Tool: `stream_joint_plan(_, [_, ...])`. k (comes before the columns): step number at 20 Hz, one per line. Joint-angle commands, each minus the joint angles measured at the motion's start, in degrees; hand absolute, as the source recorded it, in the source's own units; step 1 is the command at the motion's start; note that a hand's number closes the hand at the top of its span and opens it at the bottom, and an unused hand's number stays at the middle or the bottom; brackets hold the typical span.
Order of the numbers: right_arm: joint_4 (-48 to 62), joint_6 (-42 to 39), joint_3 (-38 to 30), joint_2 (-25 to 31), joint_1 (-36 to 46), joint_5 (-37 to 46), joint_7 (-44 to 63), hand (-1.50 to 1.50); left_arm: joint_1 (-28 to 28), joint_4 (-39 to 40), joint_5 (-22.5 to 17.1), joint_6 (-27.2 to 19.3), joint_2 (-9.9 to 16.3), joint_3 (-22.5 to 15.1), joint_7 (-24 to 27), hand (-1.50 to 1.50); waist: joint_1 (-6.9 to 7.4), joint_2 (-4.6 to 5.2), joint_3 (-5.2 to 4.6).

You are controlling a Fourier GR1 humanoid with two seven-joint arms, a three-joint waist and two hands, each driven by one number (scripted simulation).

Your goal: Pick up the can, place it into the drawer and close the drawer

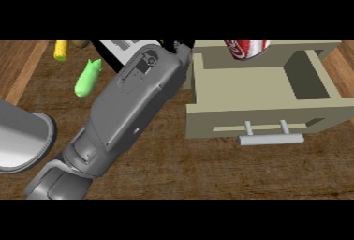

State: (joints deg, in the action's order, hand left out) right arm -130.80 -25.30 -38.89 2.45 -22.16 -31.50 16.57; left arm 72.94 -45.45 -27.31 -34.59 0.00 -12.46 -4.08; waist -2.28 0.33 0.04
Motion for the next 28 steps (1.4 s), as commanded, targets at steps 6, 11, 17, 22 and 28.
stream_joint_plan(6, [1.06,0.16,0.17,0.07,2.26,0.89,0.17,-1.5,7.46,9.81,-9.74,-2.14,0.0,-5.15,3.06,1.5,-0.59,0.18,0.03])
stream_joint_plan(11, [-1.55,0.24,-0.76,-0.05,0.42,-2.53,1.96,-1.5,4.92,10.54,-14.27,-4.5,0.0,-11.57,6.93,1.5,-1.55,0.11,0.02])
stream_joint_plan(17, [2.6,-1.12,3.56,-2.07,4.43,4.24,-1.06,-1.5,6.33,14.02,-19.81,-7.97,0.0,-16.96,7.93,1.5,-3.63,1.06,0.18])
stream_joint_plan(22, [-1.71,0.94,3.73,-2.33,3.98,4.27,1.65,-1.5,5.14,15.43,-21.73,-7.82,0.0,-19.88,9.89,-1.5,-2.57,0.84,0.06])
stream_joint_plan(28, [1.17,-1.7,1.18,0.51,3.49,1.13,0.72,-1.5,4.57,17.18,-24.54,-10.23,0.0,-21.83,11.73,-1.5,-3.03,0.83,0.09])
